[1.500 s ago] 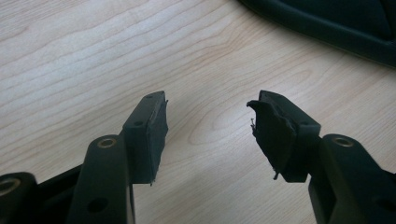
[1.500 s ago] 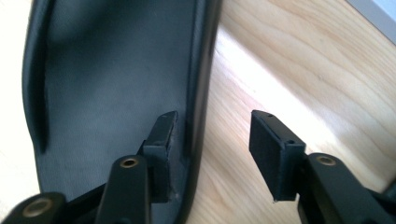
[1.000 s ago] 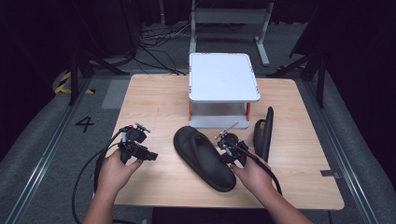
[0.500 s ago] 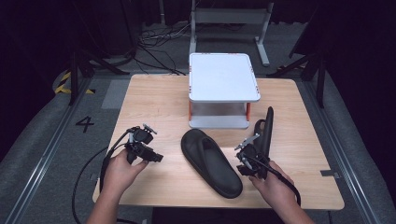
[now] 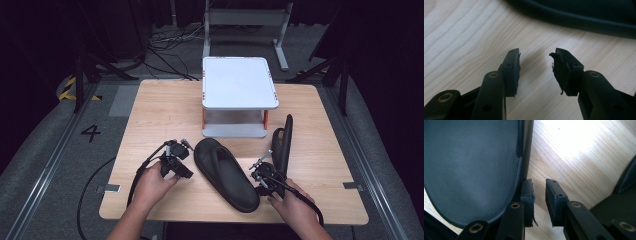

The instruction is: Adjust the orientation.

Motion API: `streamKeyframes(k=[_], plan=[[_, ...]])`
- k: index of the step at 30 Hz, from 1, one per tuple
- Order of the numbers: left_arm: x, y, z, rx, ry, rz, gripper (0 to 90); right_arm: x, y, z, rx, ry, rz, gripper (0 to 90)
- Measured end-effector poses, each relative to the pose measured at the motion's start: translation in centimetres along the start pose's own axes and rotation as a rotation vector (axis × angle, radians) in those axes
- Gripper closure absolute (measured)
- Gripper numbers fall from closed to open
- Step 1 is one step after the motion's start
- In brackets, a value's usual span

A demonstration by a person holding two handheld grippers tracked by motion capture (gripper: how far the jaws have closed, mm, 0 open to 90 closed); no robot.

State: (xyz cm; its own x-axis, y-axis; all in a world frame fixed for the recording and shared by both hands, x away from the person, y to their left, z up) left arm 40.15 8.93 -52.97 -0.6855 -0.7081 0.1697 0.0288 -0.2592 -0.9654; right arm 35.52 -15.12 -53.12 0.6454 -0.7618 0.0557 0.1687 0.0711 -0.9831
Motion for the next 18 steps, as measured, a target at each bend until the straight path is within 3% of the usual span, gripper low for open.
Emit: streamKeyframes(k=[3,7,12,14,15,17,18], plan=[[0.3,0.6,0.6,-0.011,-0.005,0.002,59.4,0.0,0.0,-0.1,0.001,-0.002,0.0,76.9],[1.0,1.1,1.4,-0.018,0.019,0.01,60.9,-0.4,0.0,-0.2,0.008,-0.003,0.023,78.1],[0.8,1.3,2.5,-0.005,0.014,0.044,64.6,-0.8,-0.1,-0.4,0.007,-0.01,0.036,81.2],[0.8,1.4,2.6,-0.005,0.018,0.049,65.4,-1.2,-0.1,-0.4,0.011,-0.026,0.041,86.2],[0.7,1.5,2.9,0.005,0.019,0.072,66.8,-1.4,-0.2,-0.4,0.013,-0.032,0.045,87.2],[0.4,1.5,3.3,0.016,0.015,0.104,69.8,-2.0,-0.4,-0.3,0.021,-0.038,0.095,87.0],[0.3,1.5,3.4,0.024,0.008,0.108,70.1,-2.7,-0.4,-0.3,0.018,-0.045,0.152,87.1]])
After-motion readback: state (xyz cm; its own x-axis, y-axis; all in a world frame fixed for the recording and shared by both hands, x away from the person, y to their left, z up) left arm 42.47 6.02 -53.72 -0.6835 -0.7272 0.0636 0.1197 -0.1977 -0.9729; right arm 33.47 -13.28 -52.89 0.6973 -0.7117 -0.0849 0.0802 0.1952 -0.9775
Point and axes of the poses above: each handheld gripper's, and its own axes: y roughly forward along the jaws, z roughly out of its top, x roughly to its right, the point moved 10 cm from there along y, roughly forward along the jaws, and after that the axes turned 4 degrees about -x, right-handed, at the moved point
